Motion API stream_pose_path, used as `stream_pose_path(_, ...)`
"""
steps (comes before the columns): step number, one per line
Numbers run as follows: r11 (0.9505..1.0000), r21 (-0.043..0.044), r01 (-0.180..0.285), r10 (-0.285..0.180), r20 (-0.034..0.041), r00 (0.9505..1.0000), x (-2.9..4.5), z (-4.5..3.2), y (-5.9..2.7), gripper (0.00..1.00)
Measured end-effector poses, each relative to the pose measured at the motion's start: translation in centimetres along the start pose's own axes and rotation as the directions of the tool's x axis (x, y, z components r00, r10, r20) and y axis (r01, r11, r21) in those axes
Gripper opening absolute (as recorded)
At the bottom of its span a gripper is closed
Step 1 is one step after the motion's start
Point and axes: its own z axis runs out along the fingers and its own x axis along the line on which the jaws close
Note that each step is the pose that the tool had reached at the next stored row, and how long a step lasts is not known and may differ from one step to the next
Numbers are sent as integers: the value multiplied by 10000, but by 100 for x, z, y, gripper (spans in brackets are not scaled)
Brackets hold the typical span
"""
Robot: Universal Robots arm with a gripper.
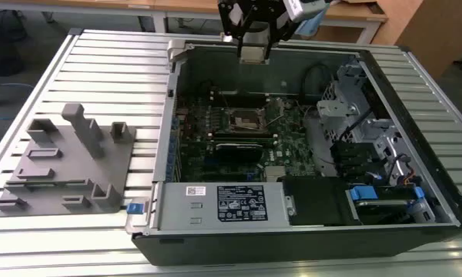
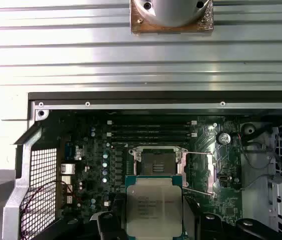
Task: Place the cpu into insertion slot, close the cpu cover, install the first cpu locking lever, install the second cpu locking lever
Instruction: 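Place the cpu into insertion slot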
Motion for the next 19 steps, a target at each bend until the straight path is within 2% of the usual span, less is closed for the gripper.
stream_pose_path(19,10000,-2,0,0,1,10000,0,20,-1,54)
